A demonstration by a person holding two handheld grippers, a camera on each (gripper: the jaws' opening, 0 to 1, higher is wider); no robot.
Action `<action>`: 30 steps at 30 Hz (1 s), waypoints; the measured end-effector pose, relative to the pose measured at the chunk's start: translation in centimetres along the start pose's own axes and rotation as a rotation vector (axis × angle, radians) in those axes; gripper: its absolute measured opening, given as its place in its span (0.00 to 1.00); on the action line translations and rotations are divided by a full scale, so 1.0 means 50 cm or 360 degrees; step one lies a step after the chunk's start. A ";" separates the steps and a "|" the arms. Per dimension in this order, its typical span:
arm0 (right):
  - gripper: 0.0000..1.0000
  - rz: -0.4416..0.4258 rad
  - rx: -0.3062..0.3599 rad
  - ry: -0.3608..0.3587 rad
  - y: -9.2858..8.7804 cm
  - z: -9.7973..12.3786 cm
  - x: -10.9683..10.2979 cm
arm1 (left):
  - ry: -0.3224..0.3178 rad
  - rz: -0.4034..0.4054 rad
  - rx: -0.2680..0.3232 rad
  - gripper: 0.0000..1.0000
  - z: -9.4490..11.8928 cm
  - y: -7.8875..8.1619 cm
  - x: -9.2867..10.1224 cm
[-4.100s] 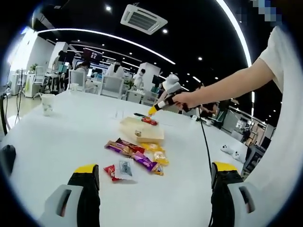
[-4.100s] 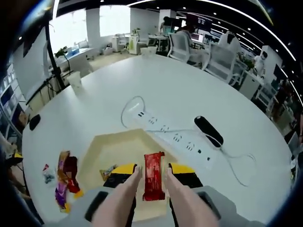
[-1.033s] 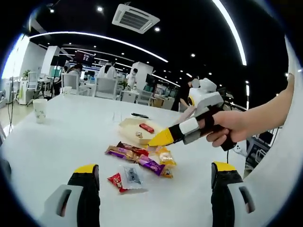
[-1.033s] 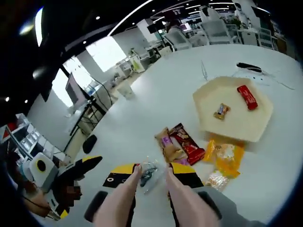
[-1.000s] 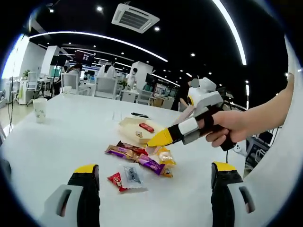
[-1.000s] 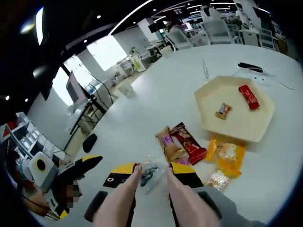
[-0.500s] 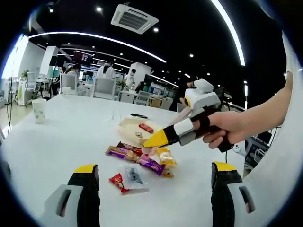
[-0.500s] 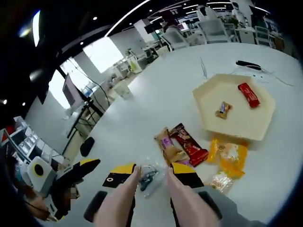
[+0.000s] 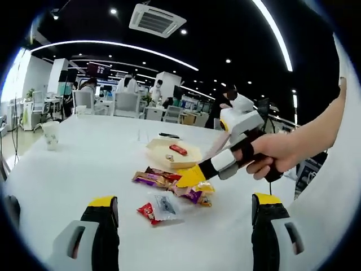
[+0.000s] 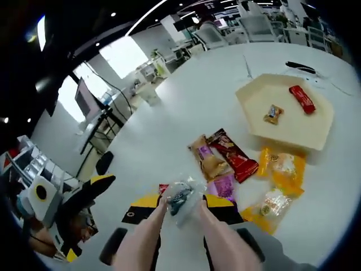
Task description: Place the target food into the container with the food tongs after gripping and lifting it, then release it inside without dropping or visibly crushing the food.
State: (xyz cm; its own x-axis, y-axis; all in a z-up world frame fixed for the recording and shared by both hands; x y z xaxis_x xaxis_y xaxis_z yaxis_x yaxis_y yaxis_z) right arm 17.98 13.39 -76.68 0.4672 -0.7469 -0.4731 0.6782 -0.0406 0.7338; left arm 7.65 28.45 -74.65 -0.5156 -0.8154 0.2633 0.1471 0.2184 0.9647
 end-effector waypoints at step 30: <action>0.28 -0.0208 0.0041 -0.0146 -0.018 -0.006 0.016 | 0.0036 0.0052 0.0038 0.99 0.008 -0.007 0.000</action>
State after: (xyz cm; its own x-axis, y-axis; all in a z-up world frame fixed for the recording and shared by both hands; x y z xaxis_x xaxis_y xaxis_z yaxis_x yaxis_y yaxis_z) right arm 17.91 13.02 -77.88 0.3216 -0.7914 -0.5198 0.7142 -0.1577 0.6819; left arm 7.26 28.56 -74.99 -0.4914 -0.8195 0.2949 0.1431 0.2580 0.9555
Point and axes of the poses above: the point that each gripper's makers call its tool centre point, and the gripper's own axes: z roughly backward along the fingers, x roughly to its right, y roughly out of its top, the point moved 8 cm from there along z, roughly backward along the fingers, and after that the axes turned 15 degrees about x, right-handed, at the moved point
